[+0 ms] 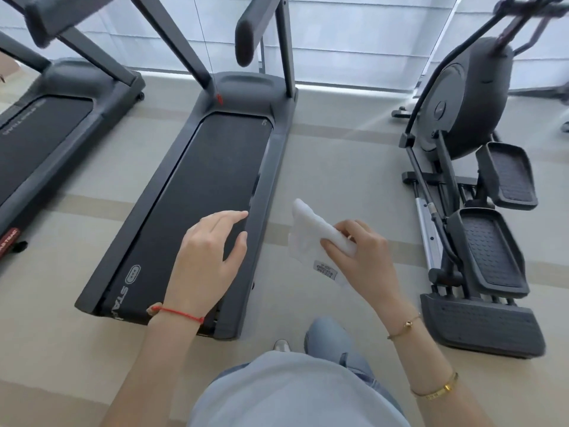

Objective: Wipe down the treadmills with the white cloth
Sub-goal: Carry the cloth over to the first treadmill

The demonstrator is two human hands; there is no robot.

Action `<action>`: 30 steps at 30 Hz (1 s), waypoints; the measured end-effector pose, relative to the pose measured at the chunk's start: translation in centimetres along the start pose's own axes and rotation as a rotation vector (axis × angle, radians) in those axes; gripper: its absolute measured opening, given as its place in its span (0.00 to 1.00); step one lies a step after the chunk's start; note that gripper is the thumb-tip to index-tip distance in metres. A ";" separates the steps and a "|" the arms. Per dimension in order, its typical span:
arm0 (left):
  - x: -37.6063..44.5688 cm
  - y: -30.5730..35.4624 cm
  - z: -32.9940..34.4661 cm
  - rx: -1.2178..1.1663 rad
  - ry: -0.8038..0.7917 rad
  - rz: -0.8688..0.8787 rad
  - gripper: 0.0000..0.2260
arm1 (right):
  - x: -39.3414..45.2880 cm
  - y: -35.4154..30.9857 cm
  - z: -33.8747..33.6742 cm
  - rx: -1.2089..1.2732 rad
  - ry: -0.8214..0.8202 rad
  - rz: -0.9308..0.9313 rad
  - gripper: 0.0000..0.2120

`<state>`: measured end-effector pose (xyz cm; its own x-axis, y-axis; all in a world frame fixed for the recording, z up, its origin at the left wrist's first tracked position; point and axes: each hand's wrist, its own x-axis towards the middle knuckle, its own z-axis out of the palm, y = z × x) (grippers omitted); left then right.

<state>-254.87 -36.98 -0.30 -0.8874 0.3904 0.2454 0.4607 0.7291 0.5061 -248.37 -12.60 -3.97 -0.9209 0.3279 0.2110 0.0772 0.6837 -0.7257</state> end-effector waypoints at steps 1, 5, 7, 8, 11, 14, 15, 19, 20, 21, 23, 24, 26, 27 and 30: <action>1.6 -0.3 0.3 -0.004 -0.006 0.000 0.14 | 1.3 0.2 0.2 0.002 -0.001 0.009 0.06; 7.4 -1.3 1.8 -0.012 -0.035 -0.001 0.15 | 6.9 1.4 1.0 -0.010 0.018 0.027 0.06; 10.4 -1.7 2.8 -0.011 -0.040 0.004 0.15 | 9.9 2.3 1.4 -0.007 0.023 0.028 0.06; 11.9 -1.9 3.4 -0.012 -0.038 0.002 0.15 | 11.6 2.7 1.5 -0.002 0.021 0.024 0.06; 16.9 -2.1 5.1 -0.014 -0.021 -0.009 0.14 | 16.9 4.3 1.7 0.001 0.012 0.014 0.06; 22.3 -1.6 6.7 -0.017 0.016 -0.030 0.14 | 22.9 5.8 1.2 -0.006 0.010 -0.021 0.06; 24.2 -1.3 7.1 -0.020 0.036 -0.040 0.14 | 25.1 6.3 0.9 -0.004 0.004 -0.036 0.06; 31.5 -0.4 8.4 -0.025 0.127 -0.076 0.14 | 33.9 7.4 -0.4 0.007 -0.019 -0.119 0.06; 33.3 -0.3 8.7 -0.024 0.149 -0.086 0.15 | 36.1 7.7 -0.6 0.016 -0.024 -0.139 0.06; 35.1 -0.2 9.0 -0.022 0.169 -0.098 0.15 | 38.2 7.8 -0.7 0.024 -0.028 -0.157 0.05; 38.3 -0.2 9.6 -0.006 0.209 -0.122 0.15 | 42.3 8.1 -0.6 0.038 -0.034 -0.194 0.05; 39.9 -0.3 9.8 0.004 0.226 -0.136 0.15 | 44.3 8.2 -0.5 0.045 -0.039 -0.214 0.05; 42.6 -0.7 10.2 0.023 0.251 -0.160 0.15 | 47.9 8.3 0.0 0.065 -0.053 -0.246 0.05; 43.8 -0.8 10.3 0.030 0.258 -0.171 0.14 | 49.5 8.3 0.4 0.077 -0.059 -0.258 0.04; 47.0 -1.7 10.6 0.050 0.281 -0.202 0.14 | 54.0 8.4 1.7 0.111 -0.075 -0.287 0.05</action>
<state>-297.17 -13.91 1.62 -0.9279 0.0701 0.3661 0.2693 0.8053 0.5282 -298.12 9.68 0.21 -0.9249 0.0806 0.3716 -0.2279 0.6647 -0.7115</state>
